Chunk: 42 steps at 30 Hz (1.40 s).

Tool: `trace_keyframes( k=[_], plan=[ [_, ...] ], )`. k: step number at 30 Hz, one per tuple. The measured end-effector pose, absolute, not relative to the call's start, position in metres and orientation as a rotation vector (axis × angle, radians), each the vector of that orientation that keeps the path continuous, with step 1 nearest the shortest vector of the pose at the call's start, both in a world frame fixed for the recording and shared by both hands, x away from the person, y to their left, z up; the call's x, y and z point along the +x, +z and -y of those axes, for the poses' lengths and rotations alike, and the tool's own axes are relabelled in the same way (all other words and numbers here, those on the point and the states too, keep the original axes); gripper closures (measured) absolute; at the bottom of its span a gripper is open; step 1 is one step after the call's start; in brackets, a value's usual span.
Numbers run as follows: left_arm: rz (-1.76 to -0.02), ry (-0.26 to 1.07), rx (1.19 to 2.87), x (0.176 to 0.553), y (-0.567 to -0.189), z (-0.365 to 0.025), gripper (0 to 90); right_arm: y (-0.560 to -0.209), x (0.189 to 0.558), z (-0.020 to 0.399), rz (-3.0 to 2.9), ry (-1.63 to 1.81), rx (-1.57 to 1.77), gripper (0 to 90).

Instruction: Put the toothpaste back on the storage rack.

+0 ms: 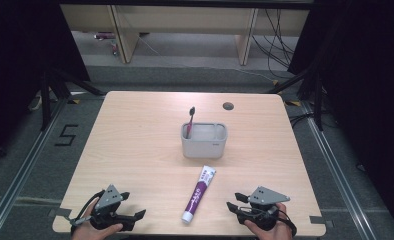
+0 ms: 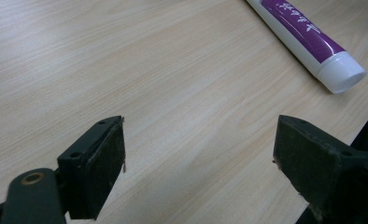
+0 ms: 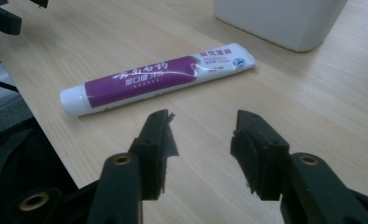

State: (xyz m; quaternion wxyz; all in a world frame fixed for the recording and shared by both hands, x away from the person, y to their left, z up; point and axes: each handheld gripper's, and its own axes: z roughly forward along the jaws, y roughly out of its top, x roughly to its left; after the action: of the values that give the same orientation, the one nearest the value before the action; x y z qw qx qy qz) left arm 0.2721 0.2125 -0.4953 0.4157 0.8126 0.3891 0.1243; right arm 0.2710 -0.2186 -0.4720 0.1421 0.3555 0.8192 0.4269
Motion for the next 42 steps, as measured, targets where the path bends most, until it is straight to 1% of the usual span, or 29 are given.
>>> trace_keyframes(
  k=[2,4,7,11,14,17,20,21,24,28,38,42],
  plan=[
    [-0.987,0.336,2.023,0.271,-0.495,-0.212,16.7,-0.472,0.272,0.216,-2.364,1.239,1.001,62.1],
    [-0.982,0.342,2.021,0.271,-0.494,-0.213,16.8,-0.47,0.269,0.211,-2.364,1.255,1.047,67.9],
    [-0.976,0.342,2.034,0.271,-0.493,-0.214,16.8,-0.468,0.272,0.205,-2.372,1.267,0.979,75.4],
    [-0.988,0.362,1.987,0.271,-0.492,-0.214,18.2,-0.467,0.273,0.192,-2.409,1.281,0.909,85.3],
    [-0.986,0.36,1.988,0.271,-0.492,-0.216,18.2,-0.468,0.274,0.182,-2.45,1.277,0.888,89.2],
    [-0.978,0.36,2.011,0.271,-0.492,-0.217,18.2,-0.469,0.277,0.173,-2.464,1.268,0.869,90.0],
    [-0.99,0.356,1.982,0.27,-0.493,-0.214,18.2,-0.468,0.28,0.164,-2.482,1.271,0.851,90.0],
    [-0.979,0.357,2.007,0.271,-0.493,-0.215,18.2,-0.468,0.281,0.162,-2.487,1.274,0.846,90.0],
    [-0.981,0.37,2.01,0.271,-0.493,-0.215,18.2,-0.469,0.285,0.154,-2.497,1.273,0.834,90.0],
    [-0.983,0.352,2.012,0.269,-0.492,-0.215,18.2,-0.47,0.291,0.146,-2.518,1.262,0.825,89.9],
    [-0.989,0.356,1.983,0.268,-0.494,-0.212,18.2,-0.472,0.302,0.128,-2.543,1.242,0.796,89.9],
    [-0.983,0.349,1.996,0.269,-0.494,-0.213,18.2,-0.474,0.306,0.122,-2.566,1.228,0.792,89.8]
  ],
)
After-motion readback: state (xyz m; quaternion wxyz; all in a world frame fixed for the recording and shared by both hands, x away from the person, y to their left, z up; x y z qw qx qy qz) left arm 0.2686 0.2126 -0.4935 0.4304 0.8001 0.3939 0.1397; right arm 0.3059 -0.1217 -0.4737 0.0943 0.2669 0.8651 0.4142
